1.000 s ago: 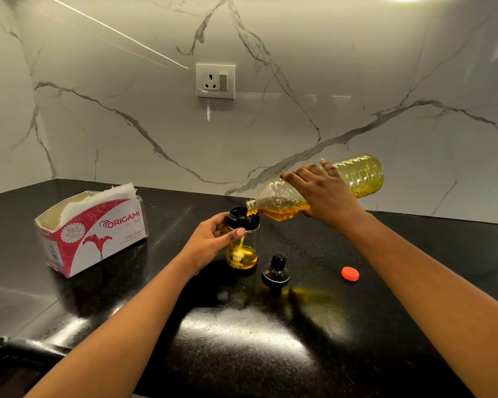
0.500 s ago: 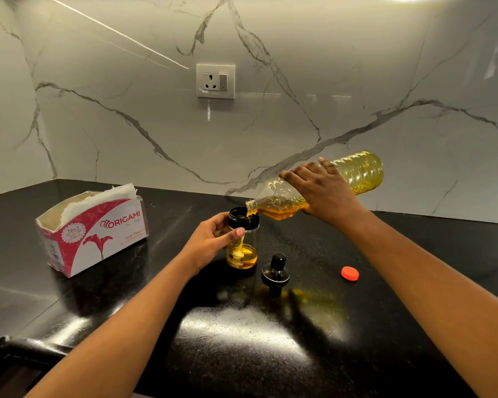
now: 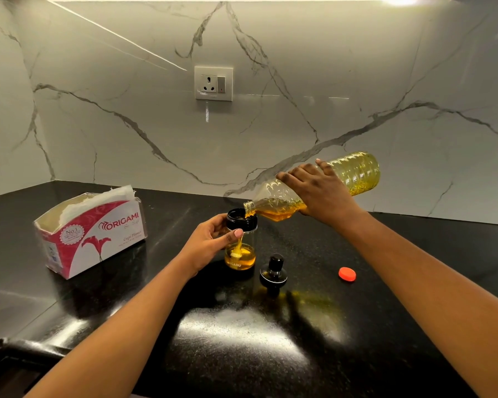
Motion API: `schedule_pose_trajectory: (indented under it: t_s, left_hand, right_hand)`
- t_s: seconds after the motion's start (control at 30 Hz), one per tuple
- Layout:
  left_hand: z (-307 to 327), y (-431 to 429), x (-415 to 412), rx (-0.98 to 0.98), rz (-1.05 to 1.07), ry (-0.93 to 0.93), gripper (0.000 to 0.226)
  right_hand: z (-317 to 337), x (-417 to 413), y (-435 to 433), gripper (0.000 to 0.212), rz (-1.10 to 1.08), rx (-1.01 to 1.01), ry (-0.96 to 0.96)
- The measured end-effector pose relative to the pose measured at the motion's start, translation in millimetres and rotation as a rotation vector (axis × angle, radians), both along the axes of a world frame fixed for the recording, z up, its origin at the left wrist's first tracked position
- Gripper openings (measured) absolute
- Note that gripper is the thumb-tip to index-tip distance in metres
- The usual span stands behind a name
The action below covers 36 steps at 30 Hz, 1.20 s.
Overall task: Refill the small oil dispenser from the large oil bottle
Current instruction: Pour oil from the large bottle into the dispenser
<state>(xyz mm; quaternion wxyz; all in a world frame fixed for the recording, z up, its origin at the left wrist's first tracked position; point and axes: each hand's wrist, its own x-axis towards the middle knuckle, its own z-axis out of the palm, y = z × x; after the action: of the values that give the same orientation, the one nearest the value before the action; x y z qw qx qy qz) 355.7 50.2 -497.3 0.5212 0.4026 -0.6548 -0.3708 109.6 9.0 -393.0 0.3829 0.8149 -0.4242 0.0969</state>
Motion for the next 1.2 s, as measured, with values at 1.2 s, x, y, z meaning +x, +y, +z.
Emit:
schedule_pose_trajectory:
  t_s: [1.2]
  left_hand:
    - [-3,-4,2,0.013,-0.004,0.001,0.041]
  right_hand:
    - [14,2,0,0.095,0.047,-0.030,0.091]
